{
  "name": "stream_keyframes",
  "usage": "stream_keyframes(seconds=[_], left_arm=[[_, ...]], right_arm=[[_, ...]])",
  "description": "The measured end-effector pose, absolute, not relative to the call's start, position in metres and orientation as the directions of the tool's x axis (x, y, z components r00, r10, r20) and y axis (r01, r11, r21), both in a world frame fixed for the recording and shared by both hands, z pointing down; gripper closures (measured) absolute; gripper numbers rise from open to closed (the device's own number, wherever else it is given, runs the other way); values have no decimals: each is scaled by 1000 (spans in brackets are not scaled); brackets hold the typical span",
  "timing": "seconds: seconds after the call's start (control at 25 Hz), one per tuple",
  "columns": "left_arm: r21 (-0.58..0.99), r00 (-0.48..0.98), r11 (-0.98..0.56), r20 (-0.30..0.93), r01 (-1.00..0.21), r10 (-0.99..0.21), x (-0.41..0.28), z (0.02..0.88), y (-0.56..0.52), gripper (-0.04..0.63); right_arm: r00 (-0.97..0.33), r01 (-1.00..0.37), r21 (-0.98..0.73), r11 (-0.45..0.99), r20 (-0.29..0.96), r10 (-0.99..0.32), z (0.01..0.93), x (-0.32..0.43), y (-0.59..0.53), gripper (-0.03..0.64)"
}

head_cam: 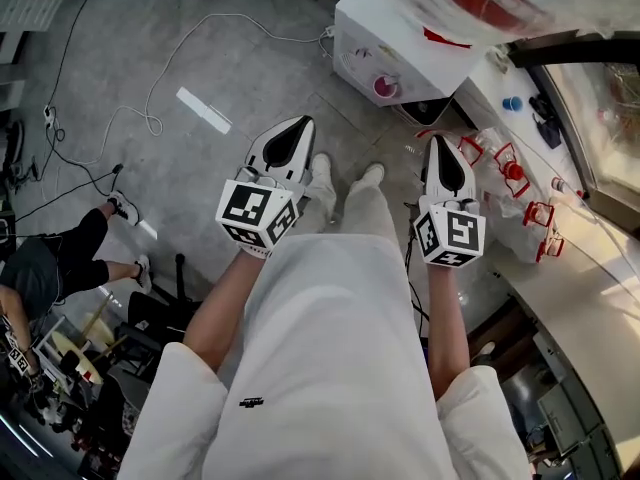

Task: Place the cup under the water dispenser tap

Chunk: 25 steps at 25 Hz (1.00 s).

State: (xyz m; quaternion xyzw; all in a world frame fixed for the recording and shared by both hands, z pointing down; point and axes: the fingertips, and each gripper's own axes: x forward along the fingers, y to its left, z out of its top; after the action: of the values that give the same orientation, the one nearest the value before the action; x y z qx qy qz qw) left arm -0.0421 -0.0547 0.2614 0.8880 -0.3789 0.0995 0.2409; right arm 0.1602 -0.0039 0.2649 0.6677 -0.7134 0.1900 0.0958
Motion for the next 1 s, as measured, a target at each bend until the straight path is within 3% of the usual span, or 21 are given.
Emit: stream_keyframes(seconds=[0.4, 1.0], left_arm=[[319, 735, -663, 317, -677, -599, -41, 208, -32, 589], [240, 783, -749, 273, -617, -559, -44, 156, -18, 589]], right_arm=[[-141, -989, -89, 120, 302, -943, 186, 149, 18, 606], [-207, -978, -25, 208, 257, -944, 138, 118, 38, 606]])
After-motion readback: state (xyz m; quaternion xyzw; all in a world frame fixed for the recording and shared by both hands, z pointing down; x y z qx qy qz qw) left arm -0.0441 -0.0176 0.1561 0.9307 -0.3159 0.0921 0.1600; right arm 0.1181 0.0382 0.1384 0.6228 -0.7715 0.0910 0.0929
